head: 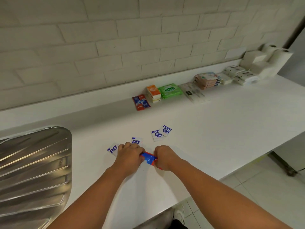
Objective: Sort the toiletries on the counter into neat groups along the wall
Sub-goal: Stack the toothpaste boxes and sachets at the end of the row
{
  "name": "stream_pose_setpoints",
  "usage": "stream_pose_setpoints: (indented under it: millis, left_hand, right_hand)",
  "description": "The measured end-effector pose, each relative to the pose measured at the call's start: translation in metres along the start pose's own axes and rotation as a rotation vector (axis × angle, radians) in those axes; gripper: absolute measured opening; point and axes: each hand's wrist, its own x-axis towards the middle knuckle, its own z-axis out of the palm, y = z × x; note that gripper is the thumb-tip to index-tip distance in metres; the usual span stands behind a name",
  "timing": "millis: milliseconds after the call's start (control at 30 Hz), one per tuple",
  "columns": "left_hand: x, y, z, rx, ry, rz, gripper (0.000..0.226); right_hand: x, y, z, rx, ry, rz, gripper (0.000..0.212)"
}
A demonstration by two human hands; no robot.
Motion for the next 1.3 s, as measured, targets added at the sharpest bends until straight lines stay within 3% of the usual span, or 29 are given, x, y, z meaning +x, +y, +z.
stream_pose_setpoints:
  millis: [200, 500, 667, 800, 933, 1100, 1300]
  left_hand:
    - [0.009, 0.007, -0.001, 0.016, 0.022, 0.026, 0.027]
    - [0.037, 0.015, -0.003, 0.021, 0.111, 0.006, 0.022]
    - [0.052, 0.021, -0.007, -0.294, 0.145, -0.059, 0.015]
    - [0.071, 0.026, -0.012, -0.58, 0.159, -0.2, 0.008]
    - [0.099, 0.029, -0.024, -0.857, 0.192, -0.361, 0.005]
    - [0.147, 0.026, -0.035, -1.105, 0.299, -0.502, 0.009]
    - [0.216, -0.004, -0.028, -1.045, 0.34, -0.73, 0.017]
  right_hand:
    - [-0.009, 0.01, -0.009, 0.074, -0.014, -0.023, 0.023]
    - [0.003, 0.041, -0.046, 0.35, 0.239, -0.02, 0.011]
    - [0.025, 0.051, -0.066, 0.523, 0.322, -0.035, 0.009]
    - [0.052, 0.055, -0.086, 0.785, 0.402, 0.01, 0.022]
    - [0.085, 0.058, -0.096, 0.999, 0.277, 0.039, 0.038]
    - [0.126, 0.061, -0.093, 0.814, 0.136, -0.04, 0.034]
    - [0.175, 0.07, -0.088, 0.45, 0.212, -0.157, 0.041]
